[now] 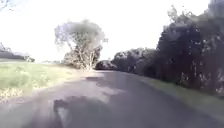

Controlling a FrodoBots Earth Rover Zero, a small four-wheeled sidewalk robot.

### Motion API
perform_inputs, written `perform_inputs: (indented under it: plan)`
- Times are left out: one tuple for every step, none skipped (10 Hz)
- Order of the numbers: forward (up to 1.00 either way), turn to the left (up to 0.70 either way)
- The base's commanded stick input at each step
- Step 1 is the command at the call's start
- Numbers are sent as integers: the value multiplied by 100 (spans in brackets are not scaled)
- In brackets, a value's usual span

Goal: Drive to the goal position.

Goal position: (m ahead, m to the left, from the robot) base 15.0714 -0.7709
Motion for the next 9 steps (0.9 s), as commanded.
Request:
perform_inputs:
  plan:
    - [100, 0]
    - [100, 0]
    - [100, 0]
    - [100, 0]
    - [100, 0]
    - [100, 0]
    - [100, 0]
    - [100, 0]
    - [100, 0]
